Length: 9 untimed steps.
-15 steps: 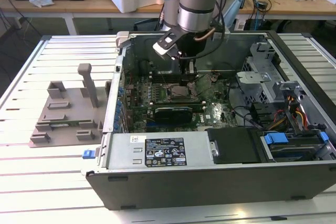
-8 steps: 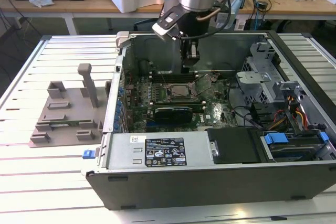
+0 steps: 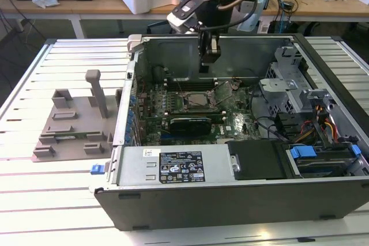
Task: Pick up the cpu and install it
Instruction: 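Place the cpu into insertion slot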
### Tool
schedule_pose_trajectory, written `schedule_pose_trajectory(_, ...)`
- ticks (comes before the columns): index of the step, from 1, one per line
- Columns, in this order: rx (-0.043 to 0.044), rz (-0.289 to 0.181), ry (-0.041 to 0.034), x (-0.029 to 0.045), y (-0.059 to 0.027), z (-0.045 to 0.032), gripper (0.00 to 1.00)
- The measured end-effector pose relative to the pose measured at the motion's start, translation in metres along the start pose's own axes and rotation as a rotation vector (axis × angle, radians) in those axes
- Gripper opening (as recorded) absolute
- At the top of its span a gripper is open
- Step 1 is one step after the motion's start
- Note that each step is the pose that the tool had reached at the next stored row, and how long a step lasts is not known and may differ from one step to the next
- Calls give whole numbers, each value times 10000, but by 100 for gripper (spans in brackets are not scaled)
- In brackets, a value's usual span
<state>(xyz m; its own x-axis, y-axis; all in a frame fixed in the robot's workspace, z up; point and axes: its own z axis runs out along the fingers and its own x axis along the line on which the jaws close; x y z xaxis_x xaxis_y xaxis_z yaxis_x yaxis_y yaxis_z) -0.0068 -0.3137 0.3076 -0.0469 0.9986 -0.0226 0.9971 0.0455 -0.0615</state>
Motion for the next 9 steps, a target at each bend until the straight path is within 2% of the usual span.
schedule_pose_trajectory(2, 0, 0, 0, -1, -4, -67, 11)
schedule_pose_trajectory(5, 0, 0, 1, -3, -7, -123, 11)
schedule_pose_trajectory(9, 0, 0, 4, -3, -8, -124, 11)
